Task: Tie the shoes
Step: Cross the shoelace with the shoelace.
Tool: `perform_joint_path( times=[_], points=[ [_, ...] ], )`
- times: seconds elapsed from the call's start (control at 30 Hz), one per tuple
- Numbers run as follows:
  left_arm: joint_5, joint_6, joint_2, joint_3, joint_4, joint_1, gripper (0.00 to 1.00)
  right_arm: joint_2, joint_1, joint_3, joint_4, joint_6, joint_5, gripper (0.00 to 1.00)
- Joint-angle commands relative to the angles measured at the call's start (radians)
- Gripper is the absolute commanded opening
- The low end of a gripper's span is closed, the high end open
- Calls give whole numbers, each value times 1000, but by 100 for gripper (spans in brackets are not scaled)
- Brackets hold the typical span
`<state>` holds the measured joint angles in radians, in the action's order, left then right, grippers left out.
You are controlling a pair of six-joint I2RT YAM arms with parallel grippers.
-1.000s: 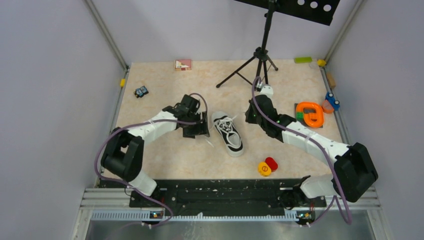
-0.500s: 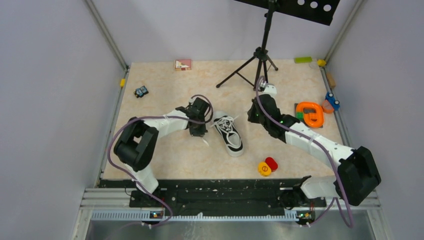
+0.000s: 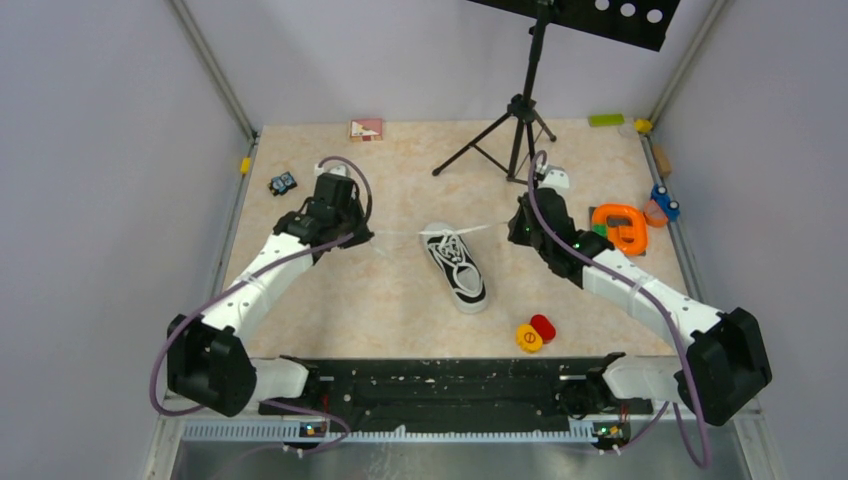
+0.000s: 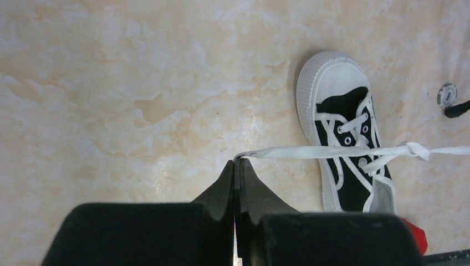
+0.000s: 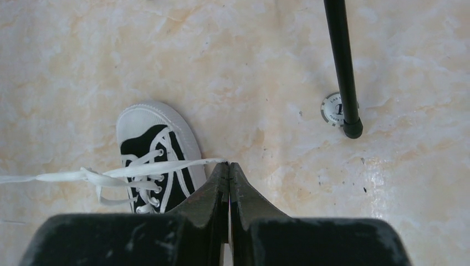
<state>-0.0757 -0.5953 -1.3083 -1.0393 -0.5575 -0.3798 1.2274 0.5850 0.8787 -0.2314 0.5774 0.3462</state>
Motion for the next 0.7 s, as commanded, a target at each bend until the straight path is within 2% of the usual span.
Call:
perform_joint_path(
  times=[0.0,0.43,0.67],
  points=[
    [115,52,37,-9,-84,20,0,3,-13,-3,7,-2,18,0],
    [115,78,108,23,-204,35,0,53,-86,-71,34,9,8,0],
    [181,85,127,37,-212,41,0,73,-86,-67,58,5,-35,0]
  ],
)
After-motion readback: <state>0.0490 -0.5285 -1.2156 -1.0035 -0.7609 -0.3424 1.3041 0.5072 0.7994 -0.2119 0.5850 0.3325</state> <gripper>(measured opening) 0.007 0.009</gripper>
